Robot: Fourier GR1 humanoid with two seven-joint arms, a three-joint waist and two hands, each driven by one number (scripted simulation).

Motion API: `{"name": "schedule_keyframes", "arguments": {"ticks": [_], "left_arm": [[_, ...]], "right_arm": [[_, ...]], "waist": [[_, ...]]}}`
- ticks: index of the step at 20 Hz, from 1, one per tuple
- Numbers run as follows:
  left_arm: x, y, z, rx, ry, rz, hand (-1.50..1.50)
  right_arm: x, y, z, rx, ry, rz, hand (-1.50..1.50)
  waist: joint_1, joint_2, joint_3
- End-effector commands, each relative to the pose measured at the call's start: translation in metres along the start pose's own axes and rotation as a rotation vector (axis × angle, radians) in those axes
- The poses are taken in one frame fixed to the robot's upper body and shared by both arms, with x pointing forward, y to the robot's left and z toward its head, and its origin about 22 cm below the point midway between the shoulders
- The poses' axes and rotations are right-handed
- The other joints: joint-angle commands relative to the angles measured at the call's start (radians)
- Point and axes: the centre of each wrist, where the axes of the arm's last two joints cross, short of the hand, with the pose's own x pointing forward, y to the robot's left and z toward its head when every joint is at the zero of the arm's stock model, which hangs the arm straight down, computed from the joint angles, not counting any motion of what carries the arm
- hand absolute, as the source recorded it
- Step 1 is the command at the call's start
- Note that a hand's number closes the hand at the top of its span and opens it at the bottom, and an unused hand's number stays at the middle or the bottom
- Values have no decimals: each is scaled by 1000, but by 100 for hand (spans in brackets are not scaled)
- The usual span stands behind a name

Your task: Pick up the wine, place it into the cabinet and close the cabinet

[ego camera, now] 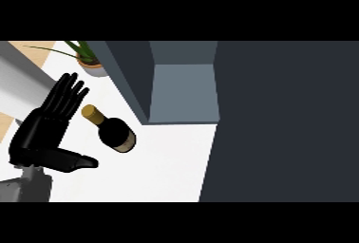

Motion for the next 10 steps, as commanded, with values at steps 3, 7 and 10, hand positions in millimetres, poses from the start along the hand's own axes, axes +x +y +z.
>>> {"name": "schedule_keyframes", "arguments": {"ticks": [3, 7, 10], "left_arm": [[-18, 13, 3, 27, 25, -21, -150], [-51, 20, 25, 25, 32, -17, -150], [-58, 36, 16, 36, 68, -28, -150]], "right_arm": [[42, -1, 41, -23, -92, 15, -150], [28, 2, 29, -7, -87, 38, -150], [41, 1, 39, -12, -103, 26, -150]], "waist": [[-5, -3, -1], [3, 0, 0], [-9, -1, -2]]}}
